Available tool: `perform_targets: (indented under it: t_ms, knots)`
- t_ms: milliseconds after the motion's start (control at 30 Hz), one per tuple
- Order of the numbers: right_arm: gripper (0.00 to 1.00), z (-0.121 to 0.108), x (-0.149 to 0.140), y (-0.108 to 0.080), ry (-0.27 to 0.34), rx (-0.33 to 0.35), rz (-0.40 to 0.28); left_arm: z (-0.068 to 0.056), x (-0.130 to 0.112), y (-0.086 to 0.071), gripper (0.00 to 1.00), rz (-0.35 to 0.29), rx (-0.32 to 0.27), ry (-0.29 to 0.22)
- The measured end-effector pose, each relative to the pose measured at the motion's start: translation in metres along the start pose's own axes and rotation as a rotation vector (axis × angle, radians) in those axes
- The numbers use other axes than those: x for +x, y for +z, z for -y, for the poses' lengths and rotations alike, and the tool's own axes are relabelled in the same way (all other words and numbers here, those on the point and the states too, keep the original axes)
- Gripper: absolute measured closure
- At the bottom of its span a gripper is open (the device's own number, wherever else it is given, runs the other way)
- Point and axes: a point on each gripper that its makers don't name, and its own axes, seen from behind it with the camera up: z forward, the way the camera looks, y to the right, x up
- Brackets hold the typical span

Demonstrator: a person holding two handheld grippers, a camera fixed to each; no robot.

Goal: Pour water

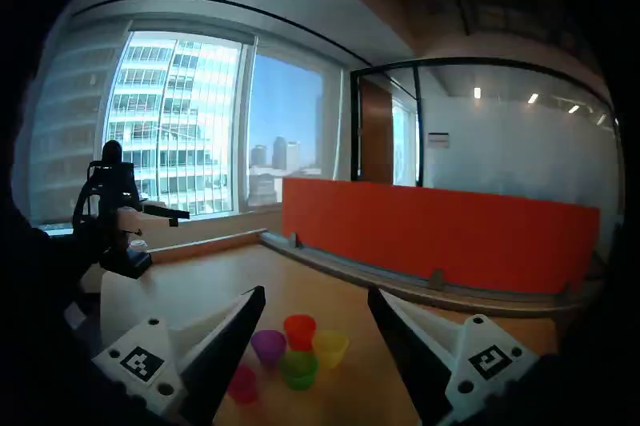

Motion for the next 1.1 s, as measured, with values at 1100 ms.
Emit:
perform_targets:
  t_ms: [1100]
  knots:
    - [0.01, 0.007, -0.073, 0.024, -0.043, 0.113, 0.205, -0.005, -0.084, 0.005, 0.13, 0.144, -0.059, 0.072]
